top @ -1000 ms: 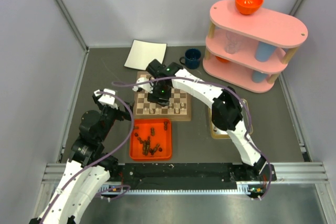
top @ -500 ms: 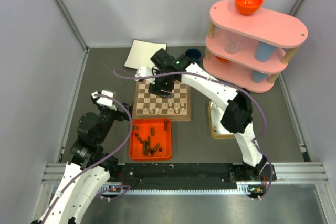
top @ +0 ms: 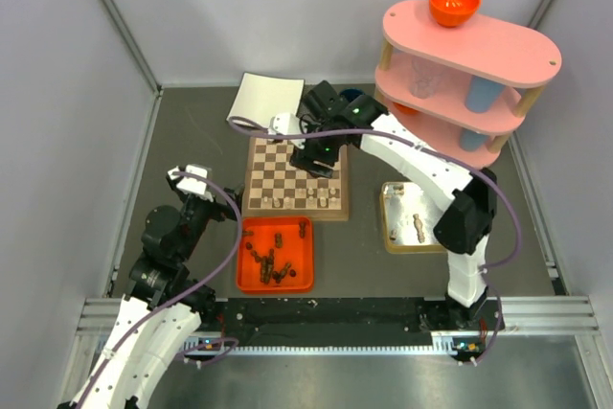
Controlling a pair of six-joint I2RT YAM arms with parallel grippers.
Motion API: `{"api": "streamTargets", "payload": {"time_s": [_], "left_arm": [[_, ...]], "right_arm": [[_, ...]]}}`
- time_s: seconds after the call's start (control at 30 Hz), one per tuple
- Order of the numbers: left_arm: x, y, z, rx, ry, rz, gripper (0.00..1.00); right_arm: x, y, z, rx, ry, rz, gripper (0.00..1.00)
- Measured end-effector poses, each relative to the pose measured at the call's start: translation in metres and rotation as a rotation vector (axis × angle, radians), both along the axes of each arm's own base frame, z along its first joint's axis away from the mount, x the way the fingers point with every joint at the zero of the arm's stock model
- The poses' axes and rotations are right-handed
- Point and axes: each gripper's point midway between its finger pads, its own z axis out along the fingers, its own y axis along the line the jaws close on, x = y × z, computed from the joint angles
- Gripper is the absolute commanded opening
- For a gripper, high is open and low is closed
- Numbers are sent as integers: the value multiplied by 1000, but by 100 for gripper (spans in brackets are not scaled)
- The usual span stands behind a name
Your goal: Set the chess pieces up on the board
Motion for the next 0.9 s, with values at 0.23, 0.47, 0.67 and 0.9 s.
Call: {"api": "streamTargets", "payload": {"time_s": [0.23, 0.47, 0.67, 0.9], "left_arm": [[1, 0, -1, 2, 5, 0, 97], [3, -1, -6, 9, 25, -1, 97], [6, -3, -11, 14, 44, -7, 99], [10, -8, -21, 23, 82, -21, 99]], "right_arm": [[-1, -43, 19, 55, -3, -74, 68], [-4, -95, 31, 167, 17, -192, 75], [10, -170, 50, 432, 32, -451, 99], [-11, -229, 76, 739, -25, -678, 99]]}}
